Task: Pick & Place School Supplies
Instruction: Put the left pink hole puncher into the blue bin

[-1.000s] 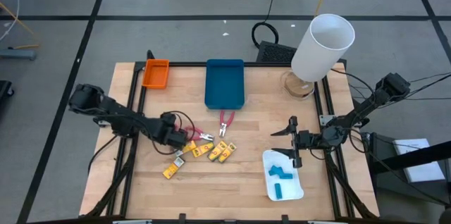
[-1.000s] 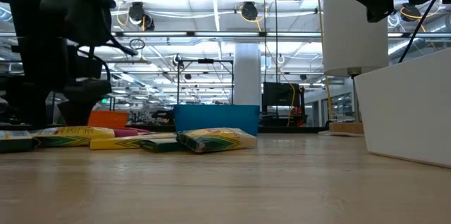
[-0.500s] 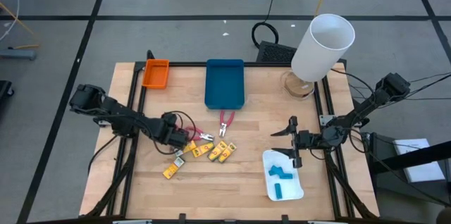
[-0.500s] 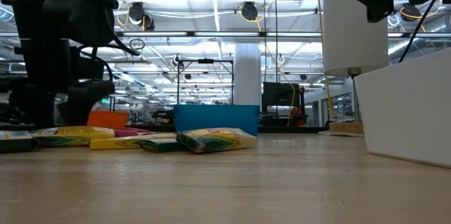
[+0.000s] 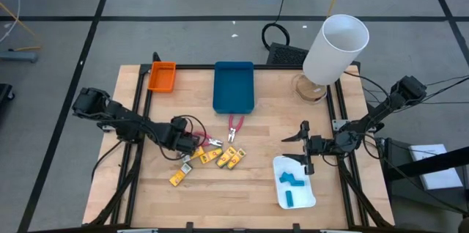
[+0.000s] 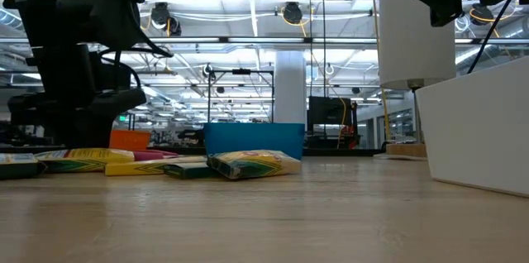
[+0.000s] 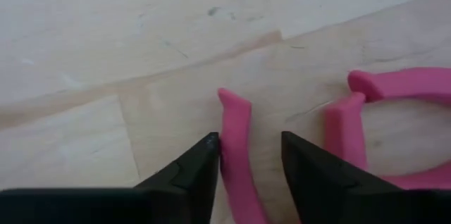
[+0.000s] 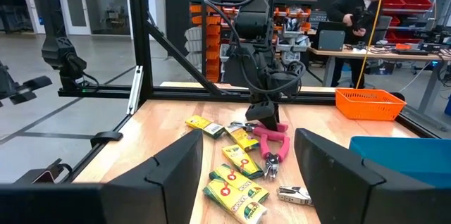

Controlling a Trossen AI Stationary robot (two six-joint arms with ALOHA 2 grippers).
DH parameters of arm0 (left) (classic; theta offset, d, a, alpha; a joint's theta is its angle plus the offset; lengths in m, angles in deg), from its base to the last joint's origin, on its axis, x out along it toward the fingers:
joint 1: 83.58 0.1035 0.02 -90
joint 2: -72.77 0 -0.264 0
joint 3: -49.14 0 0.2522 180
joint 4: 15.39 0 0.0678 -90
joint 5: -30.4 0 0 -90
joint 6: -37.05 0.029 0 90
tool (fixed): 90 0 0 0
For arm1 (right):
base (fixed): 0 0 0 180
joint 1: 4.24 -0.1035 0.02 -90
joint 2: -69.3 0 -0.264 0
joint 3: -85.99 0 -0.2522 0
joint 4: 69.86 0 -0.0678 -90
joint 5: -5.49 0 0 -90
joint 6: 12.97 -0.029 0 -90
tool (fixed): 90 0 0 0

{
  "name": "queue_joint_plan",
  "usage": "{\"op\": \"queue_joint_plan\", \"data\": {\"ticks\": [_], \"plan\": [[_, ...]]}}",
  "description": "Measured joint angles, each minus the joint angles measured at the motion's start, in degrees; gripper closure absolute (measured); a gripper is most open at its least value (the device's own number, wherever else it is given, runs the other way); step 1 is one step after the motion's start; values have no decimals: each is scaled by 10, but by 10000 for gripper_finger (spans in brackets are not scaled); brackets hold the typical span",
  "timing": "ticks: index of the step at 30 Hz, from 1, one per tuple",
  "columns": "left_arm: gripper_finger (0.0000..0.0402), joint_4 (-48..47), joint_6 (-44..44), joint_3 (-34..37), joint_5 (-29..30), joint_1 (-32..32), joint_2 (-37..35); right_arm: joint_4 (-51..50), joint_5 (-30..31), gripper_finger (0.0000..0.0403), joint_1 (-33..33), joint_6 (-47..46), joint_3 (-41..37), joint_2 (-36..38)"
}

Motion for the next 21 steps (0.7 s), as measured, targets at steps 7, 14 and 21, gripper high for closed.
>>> {"op": "queue_joint_plan", "data": {"ticks": [7,14,21], "plan": [[299,1,0,0,1,0,0,0,0,192,0,0,0,0],[338,4,3,0,33,0,0,0,0,192,0,0,0,0],[351,3,38,-2,66,0,0,0,0,192,0,0,0,0]]}}
